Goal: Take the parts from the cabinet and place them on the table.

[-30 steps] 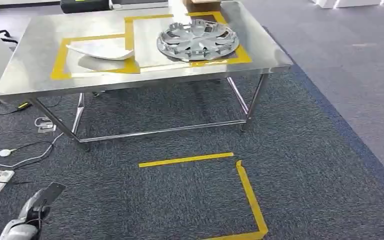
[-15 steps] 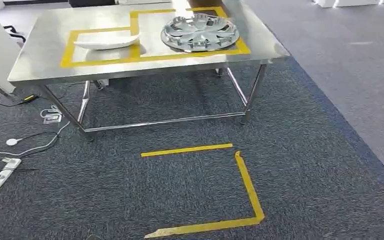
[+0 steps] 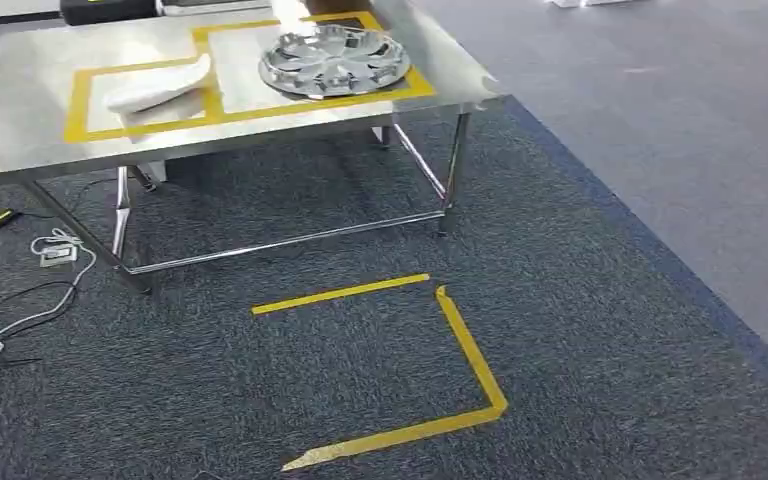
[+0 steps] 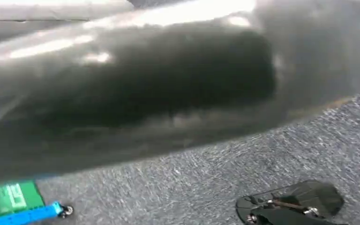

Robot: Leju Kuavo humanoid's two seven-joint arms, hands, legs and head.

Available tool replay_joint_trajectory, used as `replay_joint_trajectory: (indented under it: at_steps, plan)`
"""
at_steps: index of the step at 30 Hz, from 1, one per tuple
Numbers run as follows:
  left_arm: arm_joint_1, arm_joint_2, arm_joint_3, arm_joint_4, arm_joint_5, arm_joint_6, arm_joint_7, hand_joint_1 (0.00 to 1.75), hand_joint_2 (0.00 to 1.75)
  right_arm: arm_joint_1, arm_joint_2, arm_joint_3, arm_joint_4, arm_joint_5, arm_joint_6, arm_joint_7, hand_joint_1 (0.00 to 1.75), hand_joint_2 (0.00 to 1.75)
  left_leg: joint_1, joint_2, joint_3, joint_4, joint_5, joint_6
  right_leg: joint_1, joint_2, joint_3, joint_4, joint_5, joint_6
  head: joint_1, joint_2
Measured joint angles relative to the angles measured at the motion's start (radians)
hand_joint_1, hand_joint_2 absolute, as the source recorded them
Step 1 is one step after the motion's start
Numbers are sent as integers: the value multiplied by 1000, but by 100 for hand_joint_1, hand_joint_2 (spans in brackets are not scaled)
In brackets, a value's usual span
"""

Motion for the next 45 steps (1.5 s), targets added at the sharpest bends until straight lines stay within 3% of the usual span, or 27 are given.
replay_joint_trajectory:
  at_steps: [3,5,8,9,11,12,13,14,18,20,22,24,25,27,28,29,33,34,35,36,38,39,40,42,43,44,45]
  plan:
    - [-5,0,-1,0,0,-1,0,0,0,8,-1,0,0,1,-1,0,0,0,0,27,3,3,-3,-10,-3,30,-9,-2,9,-18,1,0]
    - [-7,0,-1,0,-7,-5,-6,0,0,8,-1,0,0,4,-3,1,0,0,8,-55,-28,78,-67,-22,-8,50,-13,-4,16,-30,-6,0]
    - [-5,0,-4,2,-27,-6,-28,0,0,0,-2,0,0,19,4,26,0,0,12,-89,-130,304,-157,-25,-6,89,-23,-2,22,-38,-7,0]
    - [-5,-1,-5,2,-35,-5,-39,0,0,2,-2,0,0,20,5,35,0,0,12,-91,-137,314,-145,-24,-6,103,-24,-1,23,-38,-6,0]
    - [-9,-2,-11,3,-52,-3,-55,0,0,7,-2,0,0,15,14,50,0,0,12,-101,-93,207,-58,-17,-5,131,-24,3,24,-37,-6,0]
    - [-12,-2,-13,3,-60,-3,-58,0,0,6,-2,-1,0,0,17,55,0,0,13,-119,-56,120,-8,-12,-5,145,-23,5,25,-35,-6,0]
    - [-12,-3,-16,3,-62,-11,-59,0,0,5,-2,-6,0,-16,20,56,0,0,15,-167,-34,56,18,-7,-7,156,-28,6,25,-33,-6,0]
    - [-13,-3,-16,6,-61,-30,-57,0,0,0,-2,-13,0,-28,23,56,0,0,20,-194,-30,38,14,-5,0,169,-35,17,25,-26,-4,0]
    - [-14,-4,-16,10,-69,-114,32,0,0,7,-3,-29,0,-29,34,70,0,0,22,-155,-31,16,11,4,-7,214,-64,16,40,1,-4,0]
    - [-13,-3,-16,10,-69,-131,58,0,0,8,-6,-40,-1,-31,34,71,0,0,24,-127,-30,10,17,14,-4,123,-99,81,-16,9,8,0]
    - [-4,-5,-14,11,-59,-144,61,0,0,1,-6,-47,-1,-34,32,64,0,0,20,-93,-33,11,17,15,-8,89,-169,237,-91,16,8,0]
    - [2,-10,-6,11,-53,-146,60,0,0,1,-5,-49,-1,-34,30,60,0,0,20,-60,-34,11,17,15,-11,79,-209,333,-113,23,8,0]
    - [1,-13,-5,11,-51,-147,60,0,0,4,-5,-52,-1,-34,27,61,0,0,20,-47,-34,11,17,15,-14,75,-191,307,-89,25,10,0]
    - [-3,-23,-4,11,-54,-152,60,0,0,6,-5,-56,-1,-30,22,61,0,0,20,-27,-31,11,15,13,-16,51,-97,144,-11,23,10,0]
    - [-4,-27,-4,11,-61,-154,60,0,0,3,-5,-56,-1,-29,19,61,0,0,19,-17,-28,11,13,9,-15,17,-44,56,17,20,10,0]
    - [-3,-28,-4,11,-71,-153,57,0,0,-4,-5,-58,-2,-31,14,60,0,0,10,-8,-27,14,9,2,-3,-27,-22,8,0,18,11,0]
    - [-14,-27,-7,11,-131,-141,55,0,0,-3,-3,-75,-2,-38,-4,61,0,0,10,33,-18,13,6,-20,-5,23,-36,10,8,-9,8,0]
    - [-17,-25,-14,11,-155,-136,55,0,0,-2,-2,-76,-2,-34,-8,67,0,0,15,10,-19,25,-6,-29,-12,33,-23,5,14,-18,8,0]
    - [-18,-24,-22,11,-176,-132,55,0,0,-2,-2,-77,-2,-29,-11,73,0,0,17,-45,-34,65,-41,-33,-12,42,-25,6,18,-25,1,0]
    - [-18,-24,-27,11,-183,-130,56,0,0,-4,-1,-78,-2,-26,-11,75,0,0,18,-74,-63,140,-88,-34,-12,56,-28,6,20,-30,-1,0]
    - [-15,-23,-38,11,-207,-123,64,0,0,-6,4,-79,-2,-27,-13,82,0,0,18,-93,-130,297,-157,-35,-9,86,-33,7,23,-35,-2,0]
    - [-13,-23,-45,11,-221,-116,74,0,0,-5,7,-81,-2,-27,-14,86,0,0,17,-94,-146,331,-160,-34,-8,101,-34,7,24,-37,-3,0]
    - [-13,-23,-53,12,-239,-109,90,0,0,-3,10,-82,-2,-25,-15,93,0,0,17,-95,-140,317,-137,-31,-7,117,-34,9,25,-36,-2,0]
    - [-16,-24,-81,13,-299,-95,135,0,0,0,15,-83,-2,1,-15,116,0,0,17,-107,-81,180,-44,-22,-6,146,-34,13,25,-35,-3,0]
    - [-18,-24,-98,14,-321,-92,151,0,0,-1,18,-82,-2,16,-14,122,0,0,18,-140,-43,89,2,-17,-6,160,-34,16,25,-34,-3,0]
    - [-18,-23,-114,16,-330,-89,158,0,0,-3,23,-79,-2,26,-13,127,0,0,19,-193,-26,48,0,-11,-4,170,-39,20,25,-30,-1,0]
    - [-18,-25,-121,16,-332,-84,160,0,0,-7,24,-77,-2,31,-14,129,0,0,23,-191,-22,24,-4,-14,-4,187,-49,28,26,-22,-2,0]
